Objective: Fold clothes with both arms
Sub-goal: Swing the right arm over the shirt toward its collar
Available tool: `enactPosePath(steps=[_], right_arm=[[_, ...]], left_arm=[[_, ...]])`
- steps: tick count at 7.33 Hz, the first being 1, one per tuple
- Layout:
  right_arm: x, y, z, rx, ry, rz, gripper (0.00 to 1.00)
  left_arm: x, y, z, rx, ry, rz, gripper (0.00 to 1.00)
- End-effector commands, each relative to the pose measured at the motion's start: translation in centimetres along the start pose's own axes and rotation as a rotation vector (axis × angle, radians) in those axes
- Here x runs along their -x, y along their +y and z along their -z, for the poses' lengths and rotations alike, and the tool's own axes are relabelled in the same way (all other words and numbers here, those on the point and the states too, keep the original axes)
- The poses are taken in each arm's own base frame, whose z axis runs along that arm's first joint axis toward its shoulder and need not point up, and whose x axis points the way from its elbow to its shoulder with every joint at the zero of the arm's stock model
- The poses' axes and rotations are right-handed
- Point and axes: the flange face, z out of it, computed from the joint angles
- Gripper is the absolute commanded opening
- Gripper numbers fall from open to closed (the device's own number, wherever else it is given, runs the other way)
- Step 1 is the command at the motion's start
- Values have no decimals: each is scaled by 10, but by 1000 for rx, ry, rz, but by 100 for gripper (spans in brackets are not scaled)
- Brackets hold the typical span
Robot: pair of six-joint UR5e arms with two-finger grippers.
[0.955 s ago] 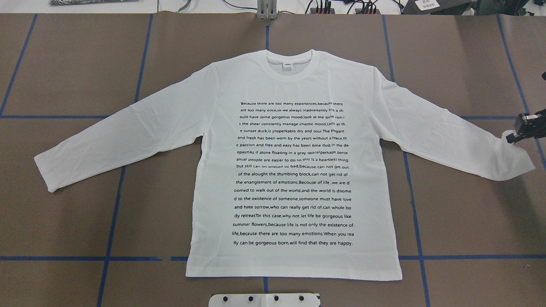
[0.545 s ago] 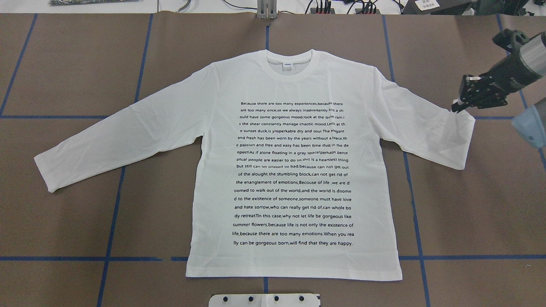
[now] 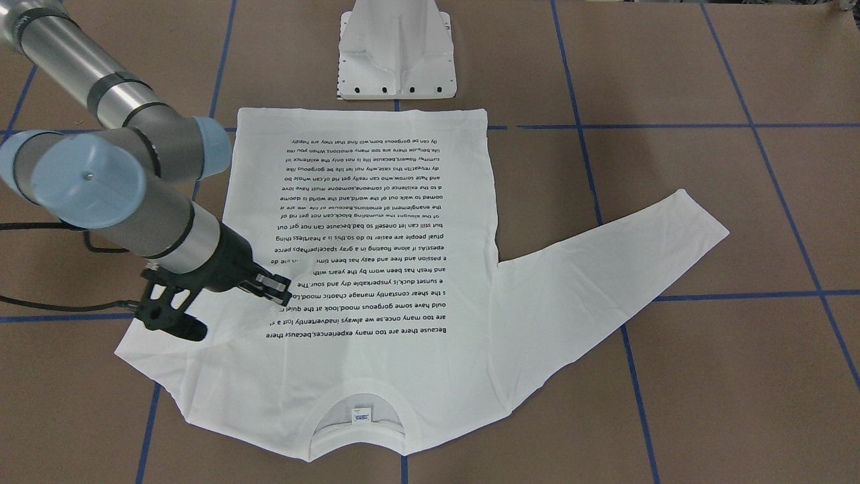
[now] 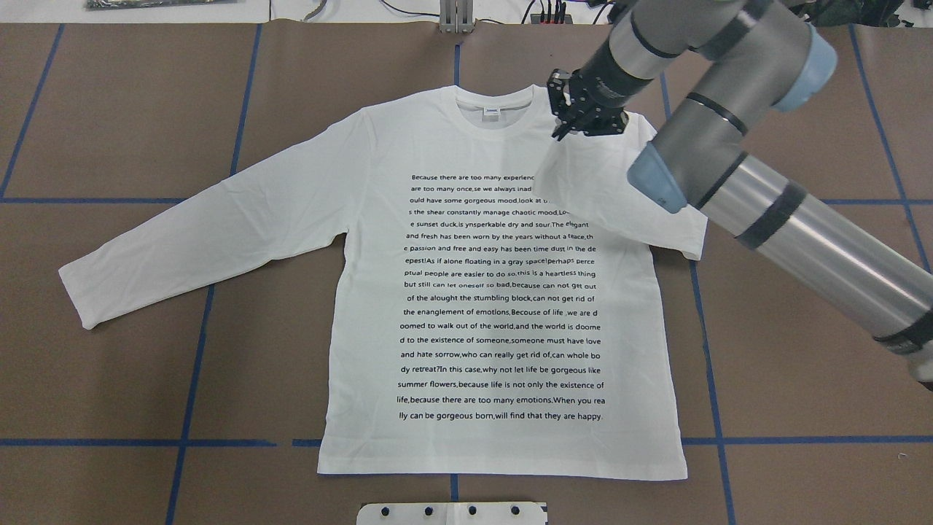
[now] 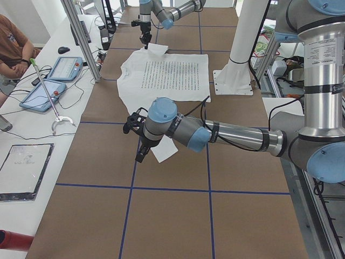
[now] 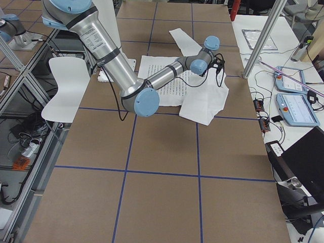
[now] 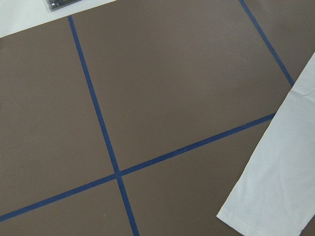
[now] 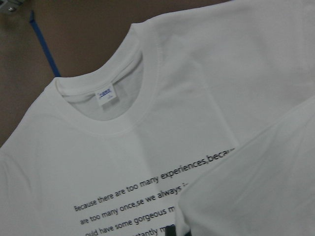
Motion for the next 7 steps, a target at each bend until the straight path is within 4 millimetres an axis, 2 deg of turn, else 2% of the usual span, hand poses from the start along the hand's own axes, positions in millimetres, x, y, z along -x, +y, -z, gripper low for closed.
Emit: enactPosePath(steps=[1, 2, 4, 5, 6, 7], right_arm=[[117, 77, -55, -102, -5, 47, 0], [137, 94, -68, -115, -5, 62, 0], [156, 102, -95, -161, -54, 64, 0], [164, 106, -96, -160, -56, 66, 0], [177, 119, -94, -167, -71, 78, 0], [183, 136, -102, -196, -76, 92, 0]], left_arm=[[1, 1, -1, 3, 0, 3, 100], [2, 1, -2, 4, 0, 4, 100], [0, 2, -1, 4, 17, 3, 100], [-1, 3, -1, 5, 26, 4, 100], [-2, 4, -1, 4, 28, 3, 100], [-1, 4, -1, 6, 27, 5, 100]])
